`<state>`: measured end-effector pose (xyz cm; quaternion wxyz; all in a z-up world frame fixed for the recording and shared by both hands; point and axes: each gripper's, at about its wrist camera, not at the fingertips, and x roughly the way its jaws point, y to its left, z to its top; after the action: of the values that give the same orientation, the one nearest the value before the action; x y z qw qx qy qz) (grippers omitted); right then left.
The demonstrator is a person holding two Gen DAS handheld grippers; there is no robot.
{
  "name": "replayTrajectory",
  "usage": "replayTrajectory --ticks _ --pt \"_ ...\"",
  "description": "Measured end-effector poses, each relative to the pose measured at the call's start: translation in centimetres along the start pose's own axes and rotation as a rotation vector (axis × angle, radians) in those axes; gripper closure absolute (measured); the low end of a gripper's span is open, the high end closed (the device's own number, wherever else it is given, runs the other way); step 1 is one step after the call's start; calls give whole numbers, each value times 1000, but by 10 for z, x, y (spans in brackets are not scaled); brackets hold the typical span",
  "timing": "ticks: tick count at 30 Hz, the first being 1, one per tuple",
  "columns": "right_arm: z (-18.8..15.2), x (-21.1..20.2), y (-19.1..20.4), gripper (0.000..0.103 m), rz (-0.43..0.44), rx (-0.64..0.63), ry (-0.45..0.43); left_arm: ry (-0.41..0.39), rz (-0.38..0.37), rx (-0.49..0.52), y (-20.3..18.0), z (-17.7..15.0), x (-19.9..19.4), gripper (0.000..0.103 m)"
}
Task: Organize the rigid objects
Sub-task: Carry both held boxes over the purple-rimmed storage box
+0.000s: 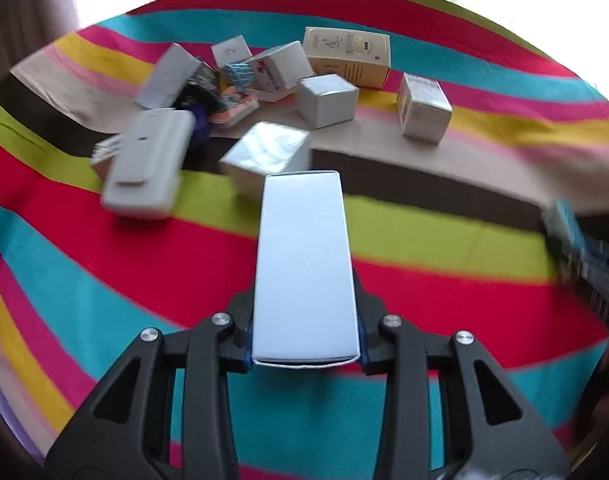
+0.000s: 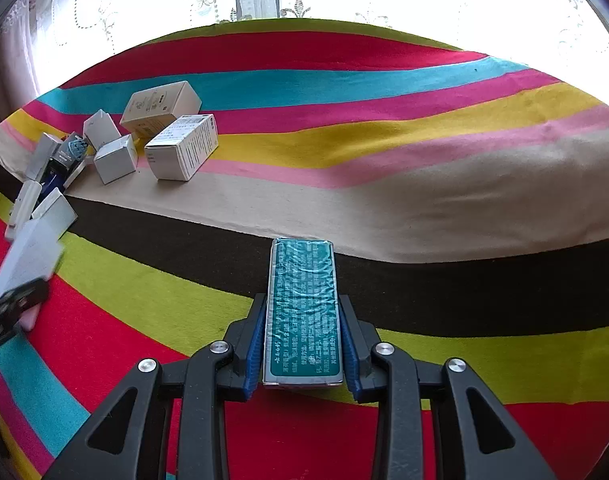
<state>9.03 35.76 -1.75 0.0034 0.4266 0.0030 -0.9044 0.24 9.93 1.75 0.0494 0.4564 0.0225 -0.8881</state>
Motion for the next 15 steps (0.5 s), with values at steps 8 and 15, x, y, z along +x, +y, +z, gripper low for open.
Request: replayTrajectory --ticks 8,15 --pt "-13 -19 19 69 36 31 44 15 51 122 44 -38 -37 63" --pt "-41 -65 83 69 122 -17 43 -14 84 189 78 -63 -82 63"
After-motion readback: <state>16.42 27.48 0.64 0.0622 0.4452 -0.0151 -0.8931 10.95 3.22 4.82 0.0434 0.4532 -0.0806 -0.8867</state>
